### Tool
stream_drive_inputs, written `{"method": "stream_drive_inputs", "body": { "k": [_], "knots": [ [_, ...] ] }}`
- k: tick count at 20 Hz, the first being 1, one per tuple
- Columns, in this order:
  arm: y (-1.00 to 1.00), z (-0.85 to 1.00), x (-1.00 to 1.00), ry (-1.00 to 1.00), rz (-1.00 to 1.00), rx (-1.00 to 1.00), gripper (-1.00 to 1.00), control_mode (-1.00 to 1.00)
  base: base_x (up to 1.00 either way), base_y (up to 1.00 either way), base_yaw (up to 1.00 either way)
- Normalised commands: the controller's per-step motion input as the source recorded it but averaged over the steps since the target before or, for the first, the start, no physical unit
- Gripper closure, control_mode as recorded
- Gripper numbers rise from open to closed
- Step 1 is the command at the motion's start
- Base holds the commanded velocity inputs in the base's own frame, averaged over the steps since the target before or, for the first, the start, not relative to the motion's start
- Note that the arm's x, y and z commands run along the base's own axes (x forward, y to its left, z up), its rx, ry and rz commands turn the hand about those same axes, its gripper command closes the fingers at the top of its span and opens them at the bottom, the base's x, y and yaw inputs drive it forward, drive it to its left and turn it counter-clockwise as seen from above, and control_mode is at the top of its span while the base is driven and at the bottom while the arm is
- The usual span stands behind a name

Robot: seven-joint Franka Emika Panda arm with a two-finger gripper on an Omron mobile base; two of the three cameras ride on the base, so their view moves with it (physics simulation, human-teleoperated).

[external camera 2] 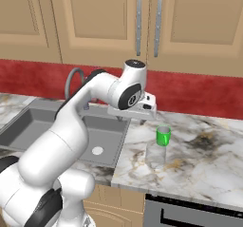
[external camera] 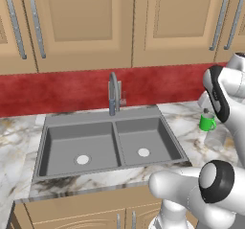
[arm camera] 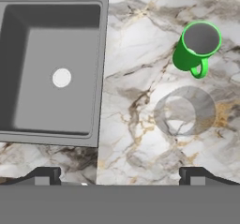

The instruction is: Place the glass cup in the left basin and the mug in the right basin of the sink.

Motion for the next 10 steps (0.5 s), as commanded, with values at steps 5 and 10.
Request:
{"method": "stream_drive_inputs", "body": {
  "k": [5,10],
  "knots": [
    [-0.07,-0.04,0.00,0.00,0.00,0.00,-1.00,-1.00,0.00,0.00,0.00],
    [-0.08,-0.04,0.00,0.00,0.00,0.00,-1.00,-1.00,0.00,0.00,0.00]
  ]
}}
